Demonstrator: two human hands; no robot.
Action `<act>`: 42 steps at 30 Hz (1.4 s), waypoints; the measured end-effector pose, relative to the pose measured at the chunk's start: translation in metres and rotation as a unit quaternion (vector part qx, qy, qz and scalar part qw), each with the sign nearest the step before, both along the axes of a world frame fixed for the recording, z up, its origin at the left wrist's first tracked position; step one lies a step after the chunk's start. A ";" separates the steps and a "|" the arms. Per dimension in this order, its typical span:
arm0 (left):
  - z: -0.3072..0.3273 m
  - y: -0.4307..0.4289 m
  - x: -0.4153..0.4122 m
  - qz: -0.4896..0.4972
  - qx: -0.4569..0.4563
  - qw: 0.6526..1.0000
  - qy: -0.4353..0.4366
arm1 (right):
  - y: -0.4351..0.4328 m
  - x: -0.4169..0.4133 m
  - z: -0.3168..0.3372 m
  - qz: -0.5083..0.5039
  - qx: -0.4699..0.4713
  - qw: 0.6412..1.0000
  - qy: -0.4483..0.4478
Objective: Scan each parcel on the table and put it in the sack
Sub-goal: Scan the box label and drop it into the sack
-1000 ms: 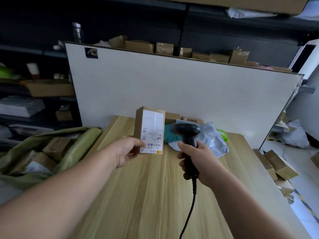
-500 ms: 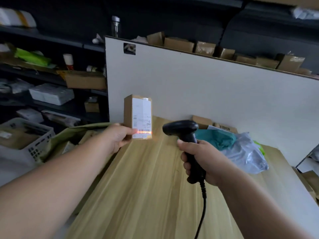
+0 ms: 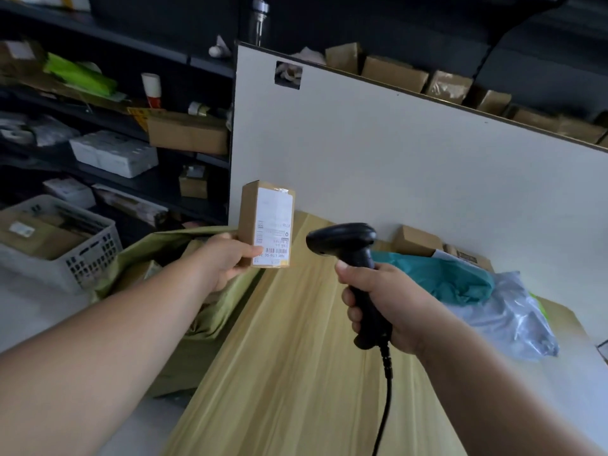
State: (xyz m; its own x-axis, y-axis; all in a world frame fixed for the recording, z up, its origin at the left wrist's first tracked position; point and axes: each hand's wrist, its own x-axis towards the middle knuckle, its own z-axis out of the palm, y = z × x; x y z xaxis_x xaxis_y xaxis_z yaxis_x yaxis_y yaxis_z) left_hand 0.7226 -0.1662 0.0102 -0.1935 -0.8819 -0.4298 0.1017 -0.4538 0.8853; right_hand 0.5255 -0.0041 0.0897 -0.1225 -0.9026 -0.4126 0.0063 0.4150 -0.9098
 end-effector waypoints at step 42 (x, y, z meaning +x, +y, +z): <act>-0.048 -0.027 -0.173 -0.247 -0.370 0.758 -0.476 | 0.016 -0.156 -0.064 -0.194 0.058 0.979 0.028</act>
